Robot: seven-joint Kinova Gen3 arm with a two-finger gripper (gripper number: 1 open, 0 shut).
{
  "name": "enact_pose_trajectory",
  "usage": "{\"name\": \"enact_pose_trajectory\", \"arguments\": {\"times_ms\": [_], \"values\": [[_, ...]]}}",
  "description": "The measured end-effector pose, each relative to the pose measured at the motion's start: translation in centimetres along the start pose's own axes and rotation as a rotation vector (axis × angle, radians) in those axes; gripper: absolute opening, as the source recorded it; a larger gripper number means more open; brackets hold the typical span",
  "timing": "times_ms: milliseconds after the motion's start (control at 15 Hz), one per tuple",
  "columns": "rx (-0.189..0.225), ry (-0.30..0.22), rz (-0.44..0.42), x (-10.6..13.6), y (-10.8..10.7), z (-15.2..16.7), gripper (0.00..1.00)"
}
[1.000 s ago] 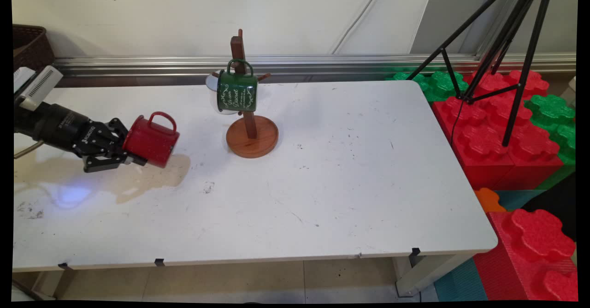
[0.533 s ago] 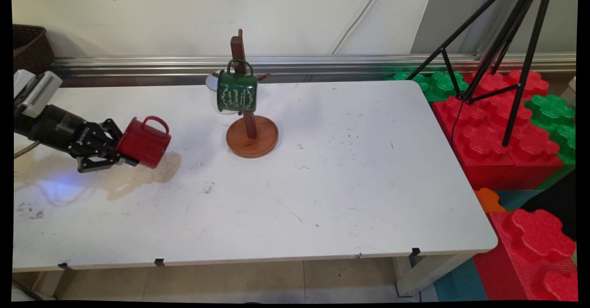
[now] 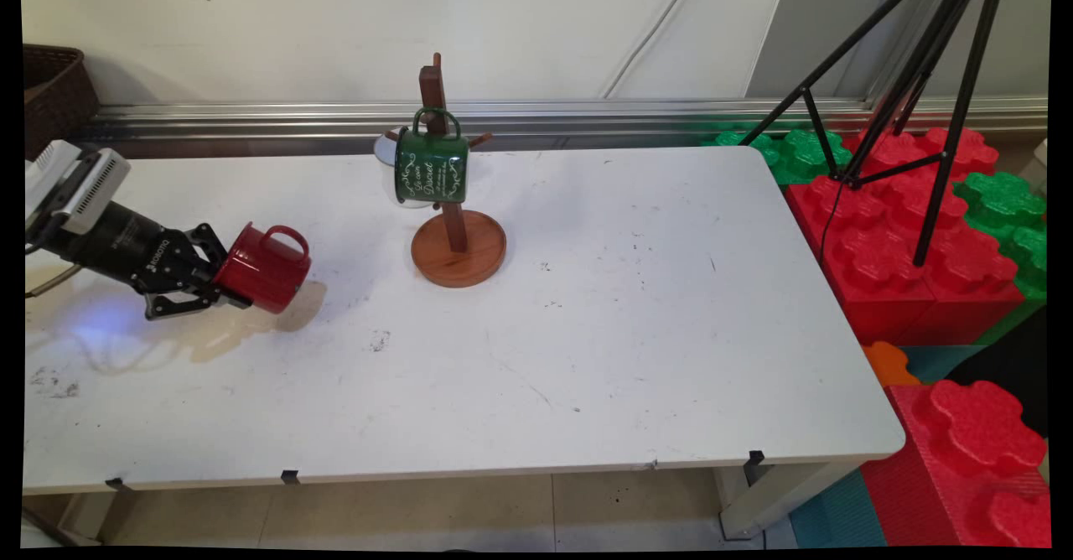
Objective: Place the picked object on the table
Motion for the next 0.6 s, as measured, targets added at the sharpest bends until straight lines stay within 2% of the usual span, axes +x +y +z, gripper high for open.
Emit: {"name": "enact_pose_trajectory", "arguments": {"times_ms": [600], "values": [[0.004, -0.076, 0.053, -0.28, -0.19, 0.57, 0.00]]}}
